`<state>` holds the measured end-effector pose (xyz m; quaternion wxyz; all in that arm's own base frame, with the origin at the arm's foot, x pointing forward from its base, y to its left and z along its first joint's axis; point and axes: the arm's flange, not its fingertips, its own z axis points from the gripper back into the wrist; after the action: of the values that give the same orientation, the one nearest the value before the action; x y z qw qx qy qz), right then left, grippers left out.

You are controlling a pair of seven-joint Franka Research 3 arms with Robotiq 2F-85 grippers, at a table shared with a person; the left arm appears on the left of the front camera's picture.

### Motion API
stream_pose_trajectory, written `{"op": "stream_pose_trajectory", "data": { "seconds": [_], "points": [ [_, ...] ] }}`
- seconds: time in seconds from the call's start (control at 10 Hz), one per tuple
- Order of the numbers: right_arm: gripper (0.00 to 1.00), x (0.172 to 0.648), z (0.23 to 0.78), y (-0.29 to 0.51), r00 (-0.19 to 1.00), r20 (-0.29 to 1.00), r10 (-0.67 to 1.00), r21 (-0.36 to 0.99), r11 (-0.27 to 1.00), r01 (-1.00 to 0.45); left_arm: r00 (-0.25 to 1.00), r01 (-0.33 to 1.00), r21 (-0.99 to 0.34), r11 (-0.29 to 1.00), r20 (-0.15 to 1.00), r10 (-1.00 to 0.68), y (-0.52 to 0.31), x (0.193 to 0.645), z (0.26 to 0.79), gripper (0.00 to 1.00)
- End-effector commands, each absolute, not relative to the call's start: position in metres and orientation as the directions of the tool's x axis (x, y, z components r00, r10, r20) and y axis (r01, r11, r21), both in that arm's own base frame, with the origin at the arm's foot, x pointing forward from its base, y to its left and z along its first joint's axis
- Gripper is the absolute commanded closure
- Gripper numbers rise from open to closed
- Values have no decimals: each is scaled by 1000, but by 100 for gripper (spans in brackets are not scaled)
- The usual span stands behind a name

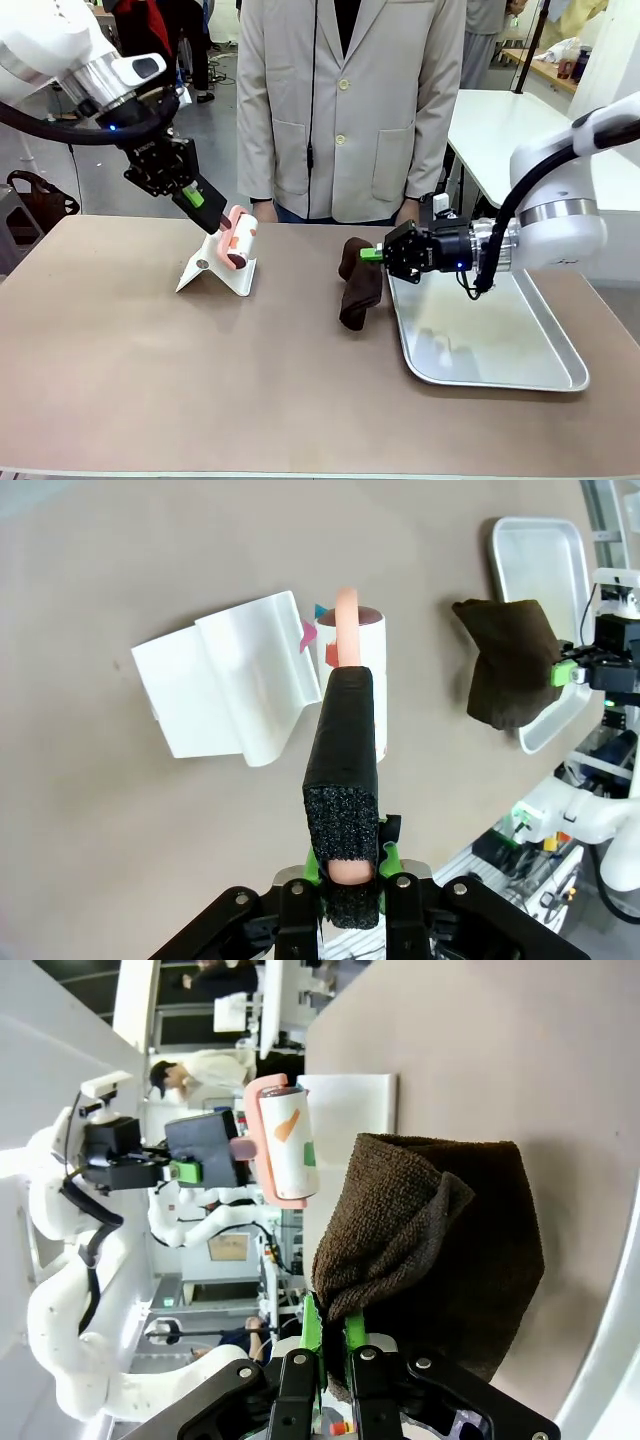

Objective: Clean the surface of the table.
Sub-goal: Return the Lint Roller and towel to their original positions.

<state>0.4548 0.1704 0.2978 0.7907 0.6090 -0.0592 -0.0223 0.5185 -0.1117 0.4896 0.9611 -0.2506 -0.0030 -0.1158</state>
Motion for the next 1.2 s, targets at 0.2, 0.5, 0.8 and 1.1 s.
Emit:
{"op": "stream_pose_trajectory", "data": {
  "seconds": [0.2,0.5,0.8,1.1],
  "points": [
    [90,456,287,181,986,111,-123,954,292,-71,983,180,-440,880,36,-183,-120,525,472,78],
    [90,454,284,175,990,89,-114,957,286,-53,992,125,-430,894,29,-124,-119,534,460,78],
    [90,451,294,158,996,88,28,942,321,-92,995,89,-427,900,5,-96,-120,542,451,78],
    [90,448,294,152,996,56,69,919,386,-79,995,82,-432,898,-13,-97,-120,544,447,78]
  ]
}}
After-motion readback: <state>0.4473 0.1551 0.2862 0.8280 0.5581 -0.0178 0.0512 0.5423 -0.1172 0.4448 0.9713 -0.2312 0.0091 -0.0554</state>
